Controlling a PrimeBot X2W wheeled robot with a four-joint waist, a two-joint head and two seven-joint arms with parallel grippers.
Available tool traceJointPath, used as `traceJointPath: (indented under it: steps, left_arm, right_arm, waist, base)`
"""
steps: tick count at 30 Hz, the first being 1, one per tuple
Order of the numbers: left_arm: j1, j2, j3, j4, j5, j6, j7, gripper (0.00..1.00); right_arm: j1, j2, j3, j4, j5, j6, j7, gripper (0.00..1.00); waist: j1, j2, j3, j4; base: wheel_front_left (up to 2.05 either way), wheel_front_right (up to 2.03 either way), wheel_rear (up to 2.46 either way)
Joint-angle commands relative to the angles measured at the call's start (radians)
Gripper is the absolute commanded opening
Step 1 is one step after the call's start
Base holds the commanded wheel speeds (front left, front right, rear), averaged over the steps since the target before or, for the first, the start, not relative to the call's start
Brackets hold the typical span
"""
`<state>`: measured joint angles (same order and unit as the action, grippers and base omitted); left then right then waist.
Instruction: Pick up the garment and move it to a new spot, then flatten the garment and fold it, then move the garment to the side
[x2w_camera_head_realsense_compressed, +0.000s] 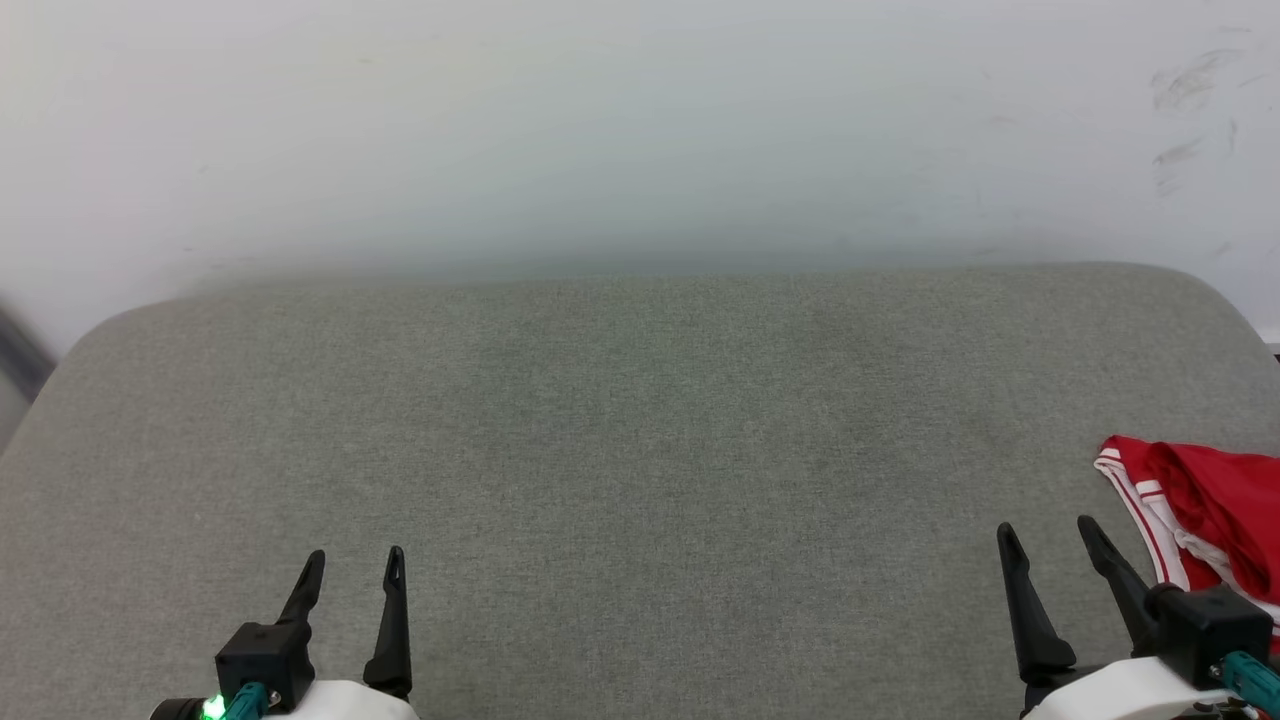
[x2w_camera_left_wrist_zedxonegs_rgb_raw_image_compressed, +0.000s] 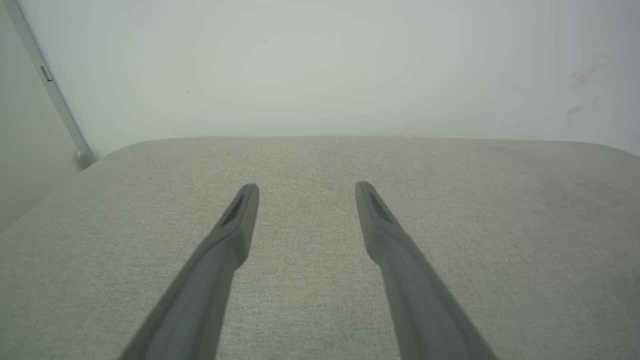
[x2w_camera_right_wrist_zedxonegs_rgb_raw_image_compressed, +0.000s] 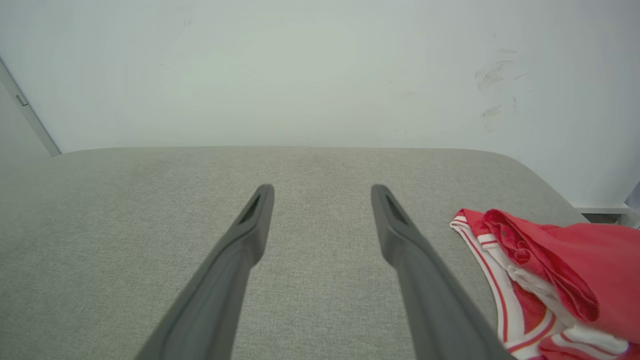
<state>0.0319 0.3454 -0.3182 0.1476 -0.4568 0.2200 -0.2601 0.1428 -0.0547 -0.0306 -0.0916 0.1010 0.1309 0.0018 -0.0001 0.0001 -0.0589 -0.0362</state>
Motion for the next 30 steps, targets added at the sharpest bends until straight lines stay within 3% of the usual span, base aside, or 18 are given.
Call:
traceJointPath:
  steps: [1, 8, 9, 13, 30]
  left_arm:
    - [-0.004, -0.001, 0.0, 0.002, 0.005, -0.003, -0.007, 1.0]
    - [-0.015, -0.006, -0.006, 0.007, 0.005, -0.007, -0.007, 1.0]
    - [-0.006, -0.006, -0.005, 0.006, 0.003, -0.006, 0.0, 0.0]
    - [0.014, -0.026, -0.008, 0.031, -0.012, -0.01, 0.007, 0.0]
    - [-0.021, -0.078, 0.081, 0.046, -0.258, -0.082, 0.081, 0.0]
  right_arm:
    - [-0.006, 0.005, 0.001, 0.004, -0.002, 0.0, 0.003, 1.0]
    - [-0.008, 0.001, 0.005, 0.008, 0.001, 0.0, 0.006, 1.0]
    - [-0.001, 0.0, 0.006, 0.007, -0.003, 0.0, 0.006, 0.0]
    - [0.005, 0.0, 0.008, 0.041, 0.013, 0.0, 0.006, 0.0]
    - [-0.052, -0.01, 0.002, 0.102, 0.343, 0.0, 0.019, 0.0]
  waist:
    - [0.0001, -0.0001, -0.001, 0.0]
    - [0.0001, -0.0001, -0.002, 0.004]
    - [0.0001, -0.0001, -0.002, 0.004]
    - [0.0001, -0.0001, -0.001, 0.005]
    - [0.0001, -0.0001, 0.007, 0.009]
  base:
    - [0.0, 0.0, 0.0]
    - [0.0, 0.0, 0.0]
    - [0.0, 0.0, 0.0]
    - [0.0, 0.0, 0.0]
    - [0.0, 0.0, 0.0]
